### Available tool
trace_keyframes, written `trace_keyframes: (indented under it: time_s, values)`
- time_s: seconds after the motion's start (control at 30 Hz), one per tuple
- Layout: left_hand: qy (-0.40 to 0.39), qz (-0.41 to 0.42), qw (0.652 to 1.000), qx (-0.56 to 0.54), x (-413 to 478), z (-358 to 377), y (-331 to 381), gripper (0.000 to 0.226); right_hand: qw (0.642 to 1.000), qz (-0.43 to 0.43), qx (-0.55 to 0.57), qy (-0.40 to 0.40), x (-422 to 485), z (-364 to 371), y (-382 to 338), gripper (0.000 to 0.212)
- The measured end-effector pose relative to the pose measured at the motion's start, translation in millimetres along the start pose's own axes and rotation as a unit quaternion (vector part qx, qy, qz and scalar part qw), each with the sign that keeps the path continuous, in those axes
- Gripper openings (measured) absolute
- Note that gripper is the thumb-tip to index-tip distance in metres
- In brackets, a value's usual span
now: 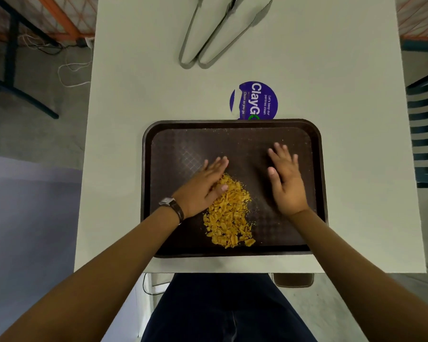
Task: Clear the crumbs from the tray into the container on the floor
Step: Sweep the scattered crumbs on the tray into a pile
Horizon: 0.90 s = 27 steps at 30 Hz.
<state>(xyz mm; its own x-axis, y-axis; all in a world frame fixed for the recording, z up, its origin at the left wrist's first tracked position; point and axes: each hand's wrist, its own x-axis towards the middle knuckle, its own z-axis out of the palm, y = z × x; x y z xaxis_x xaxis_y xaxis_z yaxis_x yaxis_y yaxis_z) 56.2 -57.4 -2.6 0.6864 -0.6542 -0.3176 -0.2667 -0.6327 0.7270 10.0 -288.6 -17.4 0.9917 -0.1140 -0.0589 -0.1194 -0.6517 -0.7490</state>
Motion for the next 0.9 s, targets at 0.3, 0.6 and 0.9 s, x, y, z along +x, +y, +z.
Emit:
trace_keyframes:
  time_s: [0.3,0.6,0.9]
  values:
    - [0.229,-0.177,0.957,-0.037,-49.7,9.4,-20.9,0.072,0.988,0.078,-0.131,-0.035,-51.5,20.5,-3.9,0.076]
    - [0.14,-0.132,0.981,0.001,-29.8,26.8,-8.9,0.075,0.995,0.036,0.041,-0.085,-59.8,79.2,-60.9,0.076]
    - [0.113,-0.126,0.976,-0.136,-52.7,17.8,13.1,0.075,0.971,-0.062,-0.094,-0.212,-54.0,-15.5,-12.5,0.096]
